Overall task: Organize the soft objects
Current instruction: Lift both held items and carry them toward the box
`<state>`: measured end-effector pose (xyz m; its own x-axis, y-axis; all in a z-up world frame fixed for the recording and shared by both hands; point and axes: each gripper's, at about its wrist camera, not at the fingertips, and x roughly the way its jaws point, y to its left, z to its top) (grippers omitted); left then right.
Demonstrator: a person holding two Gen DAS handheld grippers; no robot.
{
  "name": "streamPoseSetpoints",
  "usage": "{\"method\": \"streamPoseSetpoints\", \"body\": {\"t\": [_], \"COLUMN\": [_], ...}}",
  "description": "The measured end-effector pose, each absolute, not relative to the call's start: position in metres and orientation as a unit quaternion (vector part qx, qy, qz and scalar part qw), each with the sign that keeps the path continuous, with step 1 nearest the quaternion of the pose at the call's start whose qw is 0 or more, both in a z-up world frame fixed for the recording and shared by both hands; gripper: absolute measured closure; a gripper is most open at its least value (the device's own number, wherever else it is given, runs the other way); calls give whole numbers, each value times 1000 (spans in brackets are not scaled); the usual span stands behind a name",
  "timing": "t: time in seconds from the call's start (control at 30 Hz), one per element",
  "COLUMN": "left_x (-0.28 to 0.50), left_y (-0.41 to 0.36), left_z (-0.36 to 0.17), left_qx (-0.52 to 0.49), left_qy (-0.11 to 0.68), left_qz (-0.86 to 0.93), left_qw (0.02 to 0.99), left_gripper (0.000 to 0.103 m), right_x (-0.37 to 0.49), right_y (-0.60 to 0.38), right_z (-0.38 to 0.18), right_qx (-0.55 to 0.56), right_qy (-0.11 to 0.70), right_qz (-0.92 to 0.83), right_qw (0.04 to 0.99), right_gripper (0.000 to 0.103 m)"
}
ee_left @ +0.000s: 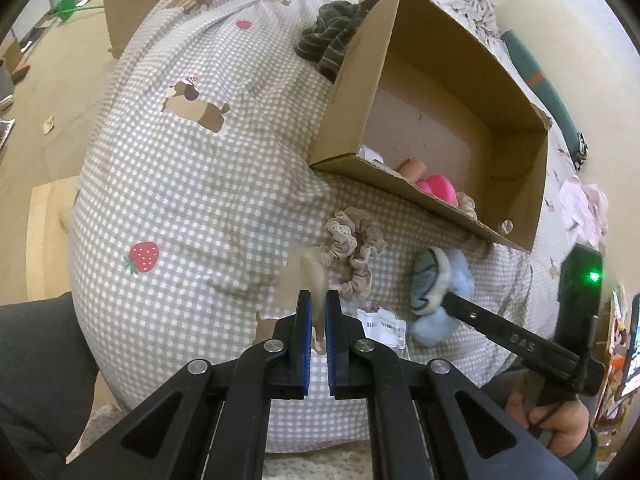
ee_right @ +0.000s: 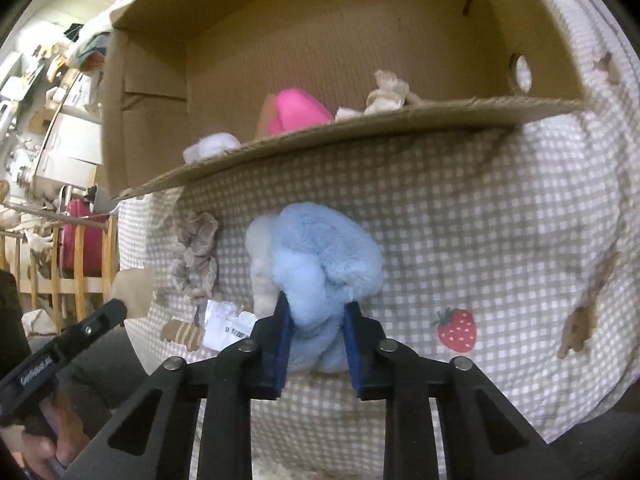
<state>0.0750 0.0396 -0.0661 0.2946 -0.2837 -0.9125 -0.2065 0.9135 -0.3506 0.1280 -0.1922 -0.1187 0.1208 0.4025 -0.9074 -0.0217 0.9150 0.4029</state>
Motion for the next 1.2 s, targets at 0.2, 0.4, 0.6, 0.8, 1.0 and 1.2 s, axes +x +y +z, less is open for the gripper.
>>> {"method": "streamPoseSetpoints", "body": {"t": [0.2,0.4,0.6,0.8,1.0,1.2], "left_x": [70,71,90,127,166,199], "left_y": [42,36,25,19,10,-3], "left_z": [-59,-22,25,54,49,20], "left_qx": [-194,-175,-151,-126,-109,-97], "left_qy": [588,555,521,494,499,516], "left_qz": [-15,-21,-42,-50,-54,-57], "left_qw": [786,813,839,859,858,849], "left_gripper": [97,97,97,97,97,97], "right_x": [114,103,113,147,188,214], "right_y": [-223,-250,-260,-256,-254,-245], "right_z": [-90,-41,7,38,19,-19], "right_qx": [178,206,208,192,205,186], "right_qy": [618,570,526,497,505,523], "right_qz": [153,163,179,188,181,160], "right_qw": [751,779,805,825,819,816], "right_gripper": [80,80,80,80,80,80]}}
